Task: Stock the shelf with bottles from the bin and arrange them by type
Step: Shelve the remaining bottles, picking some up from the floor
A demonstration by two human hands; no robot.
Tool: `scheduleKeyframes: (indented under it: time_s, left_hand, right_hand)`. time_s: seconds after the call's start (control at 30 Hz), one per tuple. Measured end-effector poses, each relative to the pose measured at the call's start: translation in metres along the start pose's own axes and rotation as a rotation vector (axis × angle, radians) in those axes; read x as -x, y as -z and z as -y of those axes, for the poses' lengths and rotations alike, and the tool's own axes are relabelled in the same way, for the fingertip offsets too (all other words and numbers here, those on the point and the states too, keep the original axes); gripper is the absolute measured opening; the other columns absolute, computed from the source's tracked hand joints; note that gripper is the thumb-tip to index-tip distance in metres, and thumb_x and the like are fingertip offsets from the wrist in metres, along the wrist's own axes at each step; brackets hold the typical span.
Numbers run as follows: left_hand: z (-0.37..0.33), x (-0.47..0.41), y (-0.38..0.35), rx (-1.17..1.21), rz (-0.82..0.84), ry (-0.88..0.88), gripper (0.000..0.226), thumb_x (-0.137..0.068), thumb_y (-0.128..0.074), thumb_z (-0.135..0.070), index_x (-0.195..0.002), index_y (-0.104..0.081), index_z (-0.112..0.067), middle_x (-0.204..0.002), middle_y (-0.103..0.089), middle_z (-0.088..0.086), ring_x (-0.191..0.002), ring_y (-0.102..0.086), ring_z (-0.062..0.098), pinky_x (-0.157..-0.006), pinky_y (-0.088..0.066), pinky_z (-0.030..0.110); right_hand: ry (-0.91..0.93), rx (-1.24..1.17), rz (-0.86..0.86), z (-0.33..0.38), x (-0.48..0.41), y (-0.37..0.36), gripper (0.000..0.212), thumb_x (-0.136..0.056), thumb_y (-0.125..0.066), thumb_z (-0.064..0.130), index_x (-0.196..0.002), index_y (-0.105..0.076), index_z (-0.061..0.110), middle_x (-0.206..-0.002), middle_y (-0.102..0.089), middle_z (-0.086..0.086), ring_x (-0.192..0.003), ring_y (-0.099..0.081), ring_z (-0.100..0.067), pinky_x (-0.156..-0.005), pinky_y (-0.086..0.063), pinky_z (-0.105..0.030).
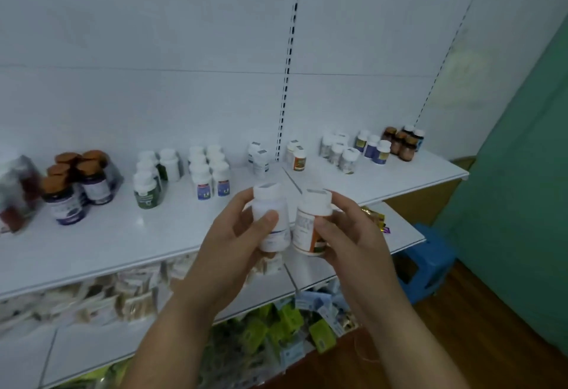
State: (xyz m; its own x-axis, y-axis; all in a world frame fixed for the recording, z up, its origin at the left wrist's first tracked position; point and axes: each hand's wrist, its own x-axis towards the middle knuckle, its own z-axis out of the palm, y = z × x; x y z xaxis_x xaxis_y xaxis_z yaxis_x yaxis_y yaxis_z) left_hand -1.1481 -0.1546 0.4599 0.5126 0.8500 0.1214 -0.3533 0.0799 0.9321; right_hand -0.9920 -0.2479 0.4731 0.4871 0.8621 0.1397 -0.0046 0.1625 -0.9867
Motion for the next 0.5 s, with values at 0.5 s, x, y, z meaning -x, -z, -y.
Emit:
scheduleKeyframes:
  time_s: [0.5]
  left_hand:
    - [0.076,-0.149,0.006,-0.261,-0.187,0.029,0.037,-0.096,-0.077,-0.021,-0.13,-0.065,-0.03,-0.12,-0.076,-0.001,-0.11,-0.073,0.026,-0.092,-0.059,0.058]
  right_hand:
    - [-0.078,-0.059,-0.001,-0.072,-0.162,0.044,0.038,-0.099,-0.065,0.009,-0.125,-0.068,0.035,-0.119,-0.075,0.008,-0.11,-0.071,-0.02,-0.081,-0.059,-0.036]
